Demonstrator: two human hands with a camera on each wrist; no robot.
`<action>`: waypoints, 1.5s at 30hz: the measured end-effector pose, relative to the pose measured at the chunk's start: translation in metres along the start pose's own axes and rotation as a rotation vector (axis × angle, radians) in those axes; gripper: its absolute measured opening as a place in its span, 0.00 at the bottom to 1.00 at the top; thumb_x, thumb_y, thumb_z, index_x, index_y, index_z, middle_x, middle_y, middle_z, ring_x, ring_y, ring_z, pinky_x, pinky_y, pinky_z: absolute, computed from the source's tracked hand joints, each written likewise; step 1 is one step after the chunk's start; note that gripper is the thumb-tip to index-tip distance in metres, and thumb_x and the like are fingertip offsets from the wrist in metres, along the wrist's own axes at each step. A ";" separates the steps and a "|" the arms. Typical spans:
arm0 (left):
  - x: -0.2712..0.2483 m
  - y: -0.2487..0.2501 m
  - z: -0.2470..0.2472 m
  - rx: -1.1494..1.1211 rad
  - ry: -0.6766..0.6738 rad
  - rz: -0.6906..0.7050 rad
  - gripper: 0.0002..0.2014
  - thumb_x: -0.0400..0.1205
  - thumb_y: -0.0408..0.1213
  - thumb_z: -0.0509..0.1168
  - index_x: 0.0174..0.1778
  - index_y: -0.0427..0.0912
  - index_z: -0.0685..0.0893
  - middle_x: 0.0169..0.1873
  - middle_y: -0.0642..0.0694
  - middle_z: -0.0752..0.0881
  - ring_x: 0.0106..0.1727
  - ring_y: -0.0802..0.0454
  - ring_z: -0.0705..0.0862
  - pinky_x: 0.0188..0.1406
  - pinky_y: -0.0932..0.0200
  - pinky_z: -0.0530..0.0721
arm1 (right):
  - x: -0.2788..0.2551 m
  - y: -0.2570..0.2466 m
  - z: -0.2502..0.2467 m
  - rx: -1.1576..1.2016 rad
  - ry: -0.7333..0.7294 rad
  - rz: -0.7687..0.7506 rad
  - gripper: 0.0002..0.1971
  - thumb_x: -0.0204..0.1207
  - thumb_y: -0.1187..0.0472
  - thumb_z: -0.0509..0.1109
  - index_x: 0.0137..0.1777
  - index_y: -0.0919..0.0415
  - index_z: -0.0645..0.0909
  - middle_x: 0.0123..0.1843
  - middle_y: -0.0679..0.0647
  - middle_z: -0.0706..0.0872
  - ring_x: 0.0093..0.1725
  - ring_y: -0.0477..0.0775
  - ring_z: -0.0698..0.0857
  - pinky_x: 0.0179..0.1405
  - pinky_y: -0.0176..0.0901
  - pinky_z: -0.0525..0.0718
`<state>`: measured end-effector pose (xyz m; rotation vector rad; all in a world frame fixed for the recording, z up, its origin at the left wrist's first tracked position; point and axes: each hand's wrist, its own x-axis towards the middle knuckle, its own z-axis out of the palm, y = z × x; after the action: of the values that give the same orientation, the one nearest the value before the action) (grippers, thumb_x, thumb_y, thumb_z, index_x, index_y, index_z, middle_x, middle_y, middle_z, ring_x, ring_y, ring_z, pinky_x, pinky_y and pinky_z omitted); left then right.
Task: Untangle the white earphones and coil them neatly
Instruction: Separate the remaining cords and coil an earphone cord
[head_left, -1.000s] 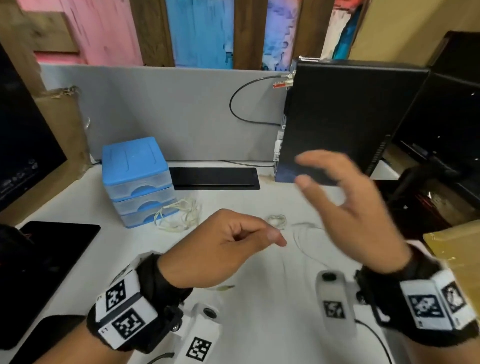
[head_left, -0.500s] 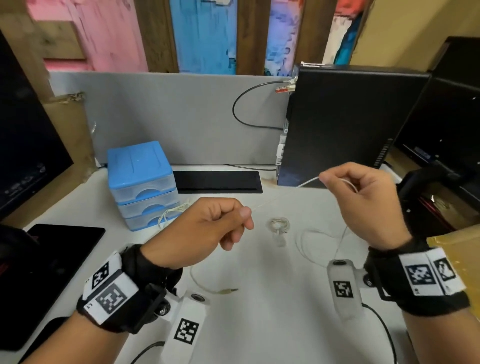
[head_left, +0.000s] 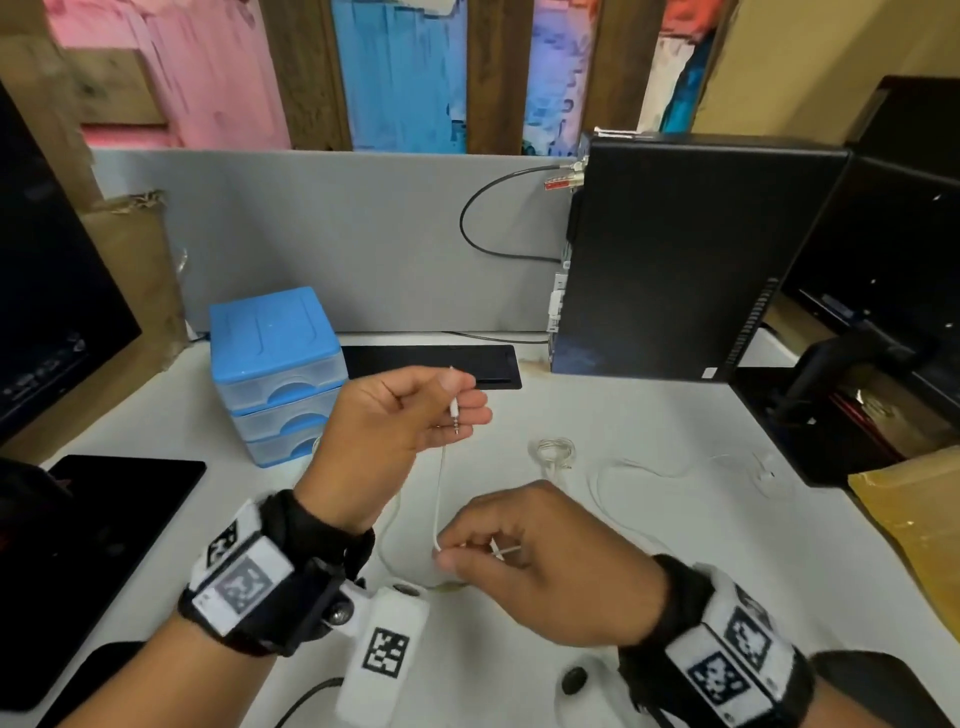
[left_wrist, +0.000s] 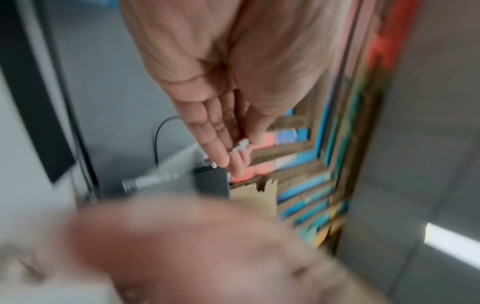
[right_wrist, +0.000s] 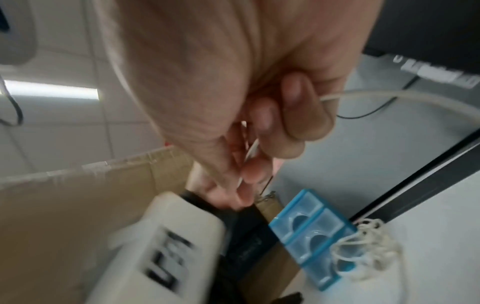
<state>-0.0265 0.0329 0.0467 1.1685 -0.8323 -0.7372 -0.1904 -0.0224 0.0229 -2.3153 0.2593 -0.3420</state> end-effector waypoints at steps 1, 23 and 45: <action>0.001 -0.006 0.000 0.090 0.017 0.043 0.08 0.82 0.36 0.67 0.47 0.39 0.90 0.41 0.41 0.94 0.47 0.45 0.93 0.46 0.60 0.90 | -0.002 -0.007 -0.005 0.045 0.009 -0.008 0.08 0.83 0.55 0.70 0.50 0.55 0.89 0.38 0.44 0.87 0.37 0.45 0.85 0.43 0.45 0.85; 0.004 -0.022 0.004 0.041 0.087 -0.012 0.08 0.86 0.29 0.64 0.48 0.37 0.89 0.40 0.43 0.93 0.44 0.50 0.93 0.46 0.60 0.90 | -0.017 -0.029 -0.048 0.049 -0.214 -0.009 0.08 0.85 0.60 0.68 0.48 0.59 0.89 0.30 0.40 0.81 0.31 0.38 0.78 0.37 0.31 0.76; -0.013 -0.015 0.009 0.160 -0.136 0.184 0.11 0.88 0.37 0.61 0.56 0.41 0.89 0.46 0.43 0.94 0.52 0.46 0.92 0.55 0.57 0.88 | -0.015 -0.029 -0.044 0.084 -0.097 -0.025 0.11 0.88 0.58 0.63 0.50 0.61 0.86 0.31 0.48 0.78 0.32 0.51 0.78 0.36 0.38 0.77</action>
<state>-0.0414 0.0360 0.0314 1.1748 -1.1134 -0.6114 -0.2161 -0.0274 0.0711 -2.2462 0.1651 -0.2473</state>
